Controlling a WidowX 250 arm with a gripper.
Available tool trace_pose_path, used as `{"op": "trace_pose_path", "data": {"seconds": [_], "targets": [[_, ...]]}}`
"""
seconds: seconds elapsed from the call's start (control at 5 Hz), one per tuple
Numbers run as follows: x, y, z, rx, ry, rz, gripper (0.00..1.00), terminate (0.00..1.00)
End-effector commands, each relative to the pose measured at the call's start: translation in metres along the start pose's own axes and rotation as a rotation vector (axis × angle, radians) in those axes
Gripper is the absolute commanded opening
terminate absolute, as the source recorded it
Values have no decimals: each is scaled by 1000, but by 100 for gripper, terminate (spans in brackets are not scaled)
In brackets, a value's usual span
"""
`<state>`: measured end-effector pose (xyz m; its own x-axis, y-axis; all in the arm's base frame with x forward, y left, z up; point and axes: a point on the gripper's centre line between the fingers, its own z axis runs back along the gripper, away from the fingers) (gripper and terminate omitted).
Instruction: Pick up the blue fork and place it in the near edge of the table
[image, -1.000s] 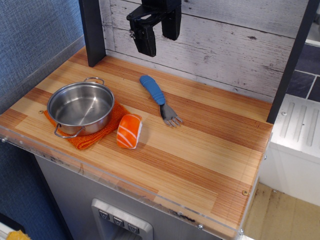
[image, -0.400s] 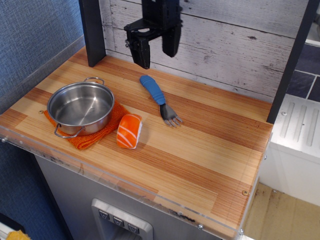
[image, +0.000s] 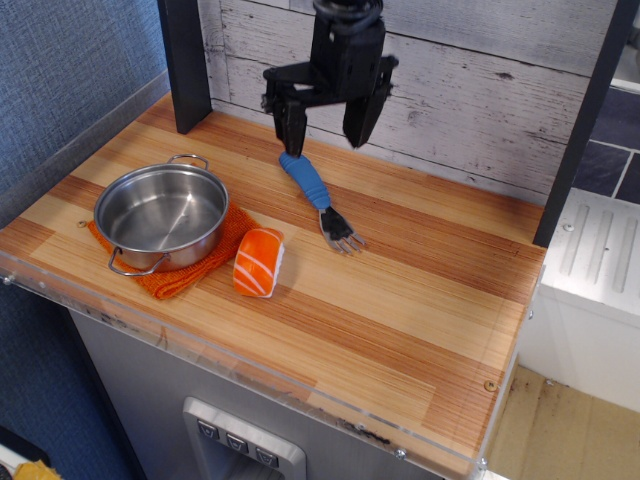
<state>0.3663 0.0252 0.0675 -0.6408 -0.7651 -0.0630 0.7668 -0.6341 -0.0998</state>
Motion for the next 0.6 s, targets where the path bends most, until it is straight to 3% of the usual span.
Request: {"op": "trace_pose_path", "data": {"seconds": [0.0,0.4], "targets": [[-8,1,1,68,103,2,100,0],[-19,8,-18,94,112,67,100,0]]}}
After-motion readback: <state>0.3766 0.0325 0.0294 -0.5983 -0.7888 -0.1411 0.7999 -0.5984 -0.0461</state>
